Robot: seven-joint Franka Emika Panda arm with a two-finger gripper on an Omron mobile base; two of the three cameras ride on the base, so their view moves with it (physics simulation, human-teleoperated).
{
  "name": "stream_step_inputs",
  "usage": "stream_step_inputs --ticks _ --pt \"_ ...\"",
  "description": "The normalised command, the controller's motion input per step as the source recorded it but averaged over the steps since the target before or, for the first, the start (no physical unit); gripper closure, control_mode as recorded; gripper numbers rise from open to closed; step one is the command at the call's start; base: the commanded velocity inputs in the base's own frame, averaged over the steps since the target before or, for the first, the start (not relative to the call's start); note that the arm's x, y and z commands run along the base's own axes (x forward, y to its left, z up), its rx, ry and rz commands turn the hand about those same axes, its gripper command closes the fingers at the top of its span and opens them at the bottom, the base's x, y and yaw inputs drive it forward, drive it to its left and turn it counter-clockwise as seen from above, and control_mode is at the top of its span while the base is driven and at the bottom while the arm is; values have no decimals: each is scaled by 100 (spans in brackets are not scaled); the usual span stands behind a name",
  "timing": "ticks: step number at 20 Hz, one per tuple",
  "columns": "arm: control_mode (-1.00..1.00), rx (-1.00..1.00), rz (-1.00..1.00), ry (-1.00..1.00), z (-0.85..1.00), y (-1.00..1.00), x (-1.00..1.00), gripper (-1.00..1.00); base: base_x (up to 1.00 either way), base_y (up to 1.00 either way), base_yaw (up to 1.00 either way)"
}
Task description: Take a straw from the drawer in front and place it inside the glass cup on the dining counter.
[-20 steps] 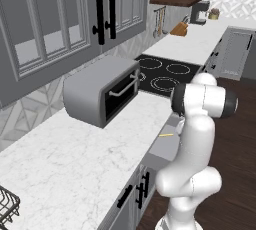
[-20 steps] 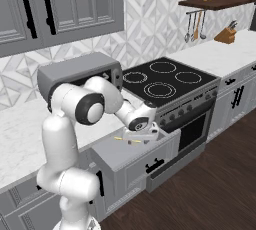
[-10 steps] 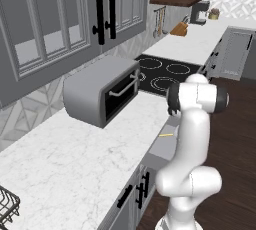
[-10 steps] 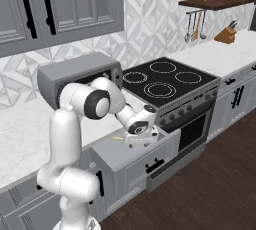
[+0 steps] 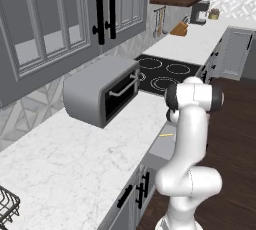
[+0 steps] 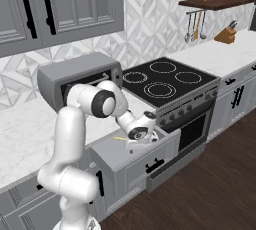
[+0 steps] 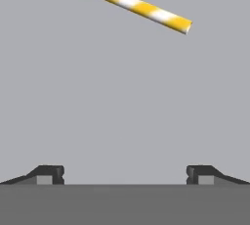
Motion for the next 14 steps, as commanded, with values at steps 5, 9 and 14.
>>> stream_step_inputs --ticks 5,9,14 --pt "-100 0 0 3 -14 -19 -16 -100 0 0 0" --pt "-100 0 0 0 0 -29 -54 -100 0 0 0" --pt "-100 0 0 0 0 -37 -66 -100 0 0 0"
